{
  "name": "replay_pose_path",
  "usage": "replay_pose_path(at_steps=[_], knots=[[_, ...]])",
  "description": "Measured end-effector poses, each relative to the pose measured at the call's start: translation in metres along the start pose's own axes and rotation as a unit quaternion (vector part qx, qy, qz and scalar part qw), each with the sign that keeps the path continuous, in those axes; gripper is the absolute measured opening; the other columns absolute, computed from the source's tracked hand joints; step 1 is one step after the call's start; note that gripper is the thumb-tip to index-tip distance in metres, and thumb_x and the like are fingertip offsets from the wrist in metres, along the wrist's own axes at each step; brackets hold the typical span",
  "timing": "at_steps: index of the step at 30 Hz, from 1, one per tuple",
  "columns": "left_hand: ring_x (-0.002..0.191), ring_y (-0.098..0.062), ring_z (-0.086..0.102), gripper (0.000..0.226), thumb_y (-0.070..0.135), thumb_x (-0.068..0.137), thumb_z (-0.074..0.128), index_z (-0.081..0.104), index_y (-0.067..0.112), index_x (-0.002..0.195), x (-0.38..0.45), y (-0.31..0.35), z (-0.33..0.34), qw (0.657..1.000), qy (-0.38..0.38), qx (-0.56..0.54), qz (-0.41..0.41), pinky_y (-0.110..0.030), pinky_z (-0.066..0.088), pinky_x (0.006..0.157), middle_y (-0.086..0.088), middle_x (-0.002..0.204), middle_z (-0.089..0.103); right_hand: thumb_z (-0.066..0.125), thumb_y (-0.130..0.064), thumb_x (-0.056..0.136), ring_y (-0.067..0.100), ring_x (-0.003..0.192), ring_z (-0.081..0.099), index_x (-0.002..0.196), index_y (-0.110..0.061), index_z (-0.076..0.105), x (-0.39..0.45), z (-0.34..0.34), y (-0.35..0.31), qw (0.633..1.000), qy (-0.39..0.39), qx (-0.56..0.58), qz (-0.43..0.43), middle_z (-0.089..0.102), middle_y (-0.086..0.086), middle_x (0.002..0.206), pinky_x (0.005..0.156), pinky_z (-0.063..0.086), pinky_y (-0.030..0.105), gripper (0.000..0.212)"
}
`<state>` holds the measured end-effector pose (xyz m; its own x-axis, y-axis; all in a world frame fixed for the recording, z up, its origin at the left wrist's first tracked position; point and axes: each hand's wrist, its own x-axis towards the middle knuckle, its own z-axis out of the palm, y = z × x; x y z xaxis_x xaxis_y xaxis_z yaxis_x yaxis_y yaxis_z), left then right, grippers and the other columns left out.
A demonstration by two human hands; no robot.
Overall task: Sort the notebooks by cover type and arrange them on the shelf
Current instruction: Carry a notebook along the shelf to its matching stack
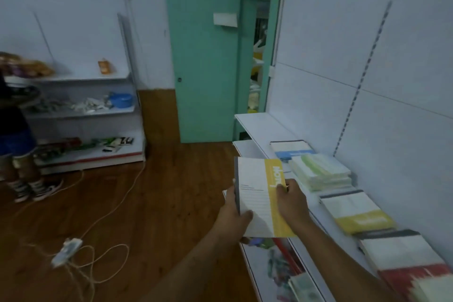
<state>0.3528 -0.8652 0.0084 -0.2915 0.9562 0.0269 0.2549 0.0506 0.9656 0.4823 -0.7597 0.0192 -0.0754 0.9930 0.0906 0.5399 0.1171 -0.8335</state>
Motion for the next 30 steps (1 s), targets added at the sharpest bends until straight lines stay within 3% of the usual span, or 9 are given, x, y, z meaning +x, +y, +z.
replay_pose_path(at_steps=[3, 5, 7, 13, 18, 21, 24, 28, 30], knots=[[0.111, -0.008, 0.05, 0.065, 0.011, 0.093, 0.054, 0.016, 0.029, 0.143, 0.02, -0.015, -0.039, 1.0, 0.011, -0.004, -0.016, -0.017, 0.053, 0.077, 0.012, 0.122, 0.047, 0.044, -0.023, 0.097, 0.026, 0.084, 0.054, 0.104, -0.012, 0.051, 0.015, 0.043, -0.02, 1.0, -0.016, -0.005, -0.005, 0.056, 0.006, 0.091, 0.068, 0.036, 0.031, 0.016], [0.118, -0.012, 0.049, 0.064, 0.013, 0.093, 0.055, 0.017, 0.031, 0.141, 0.036, -0.023, -0.056, 1.0, 0.013, 0.002, -0.022, -0.03, 0.052, 0.094, 0.014, 0.12, 0.047, 0.043, -0.024, 0.097, 0.023, 0.081, 0.055, 0.103, -0.013, 0.051, 0.027, 0.064, -0.027, 1.0, -0.025, -0.006, -0.006, 0.057, 0.004, 0.089, 0.061, 0.035, 0.029, 0.015], [0.116, -0.011, 0.048, 0.062, 0.014, 0.093, 0.055, 0.018, 0.031, 0.14, 0.055, -0.029, -0.065, 1.0, 0.011, 0.008, -0.026, -0.034, 0.051, 0.097, 0.015, 0.12, 0.046, 0.042, -0.025, 0.097, 0.017, 0.073, 0.055, 0.101, -0.014, 0.05, 0.043, 0.079, -0.032, 0.999, -0.034, -0.012, -0.002, 0.057, 0.002, 0.084, 0.055, 0.034, 0.026, 0.014], [0.107, -0.008, 0.049, 0.065, 0.012, 0.094, 0.054, 0.016, 0.027, 0.144, 0.136, -0.048, -0.061, 0.999, -0.003, 0.025, -0.034, -0.029, 0.054, 0.087, 0.012, 0.123, 0.048, 0.043, -0.024, 0.095, 0.018, 0.072, 0.056, 0.099, -0.014, 0.051, 0.113, 0.102, -0.025, 1.0, -0.023, -0.007, 0.019, 0.059, 0.002, 0.082, 0.054, 0.036, 0.027, 0.013], [0.098, -0.008, 0.052, 0.065, 0.013, 0.094, 0.053, 0.014, 0.028, 0.144, 0.223, -0.046, -0.033, 0.998, -0.044, 0.029, -0.038, -0.011, 0.052, 0.05, 0.007, 0.129, 0.046, 0.043, -0.024, 0.094, 0.022, 0.073, 0.056, 0.097, -0.016, 0.051, 0.19, 0.095, -0.012, 0.999, 0.012, 0.012, 0.05, 0.056, 0.0, 0.078, 0.054, 0.035, 0.029, 0.011], [0.112, -0.016, 0.05, 0.066, 0.016, 0.092, 0.054, 0.015, 0.038, 0.141, 0.276, -0.035, -0.013, 0.996, -0.071, 0.044, -0.024, -0.021, 0.058, 0.057, 0.006, 0.132, 0.044, 0.042, -0.021, 0.095, 0.018, 0.067, 0.053, 0.094, -0.015, 0.051, 0.234, 0.081, -0.002, 0.996, 0.046, 0.032, 0.072, 0.056, 0.001, 0.077, 0.051, 0.032, 0.028, 0.011], [0.114, -0.017, 0.053, 0.061, 0.013, 0.09, 0.053, 0.021, 0.043, 0.131, 0.318, -0.019, 0.015, 0.992, -0.114, 0.056, 0.003, -0.042, 0.057, 0.085, 0.005, 0.128, 0.051, 0.042, -0.019, 0.094, 0.018, 0.066, 0.053, 0.093, -0.013, 0.052, 0.267, 0.059, 0.008, 0.99, 0.093, 0.043, 0.097, 0.057, 0.002, 0.076, 0.052, 0.033, 0.028, 0.012], [0.091, -0.009, 0.059, 0.062, 0.011, 0.092, 0.05, 0.017, 0.044, 0.133, 0.354, -0.006, 0.068, 0.976, -0.204, 0.054, 0.047, -0.023, 0.056, 0.058, 0.005, 0.12, 0.055, 0.042, -0.02, 0.094, 0.024, 0.074, 0.056, 0.094, -0.013, 0.053, 0.29, 0.015, 0.039, 0.975, 0.174, 0.039, 0.137, 0.059, 0.006, 0.082, 0.061, 0.04, 0.031, 0.013], [0.096, -0.011, 0.059, 0.062, 0.011, 0.093, 0.05, 0.016, 0.043, 0.134, 0.367, 0.004, 0.098, 0.963, -0.249, 0.063, 0.081, -0.028, 0.057, 0.069, 0.009, 0.12, 0.054, 0.041, -0.021, 0.095, 0.024, 0.076, 0.057, 0.096, -0.014, 0.053, 0.296, -0.01, 0.058, 0.963, 0.213, 0.029, 0.164, 0.059, 0.005, 0.083, 0.063, 0.04, 0.031, 0.014]])
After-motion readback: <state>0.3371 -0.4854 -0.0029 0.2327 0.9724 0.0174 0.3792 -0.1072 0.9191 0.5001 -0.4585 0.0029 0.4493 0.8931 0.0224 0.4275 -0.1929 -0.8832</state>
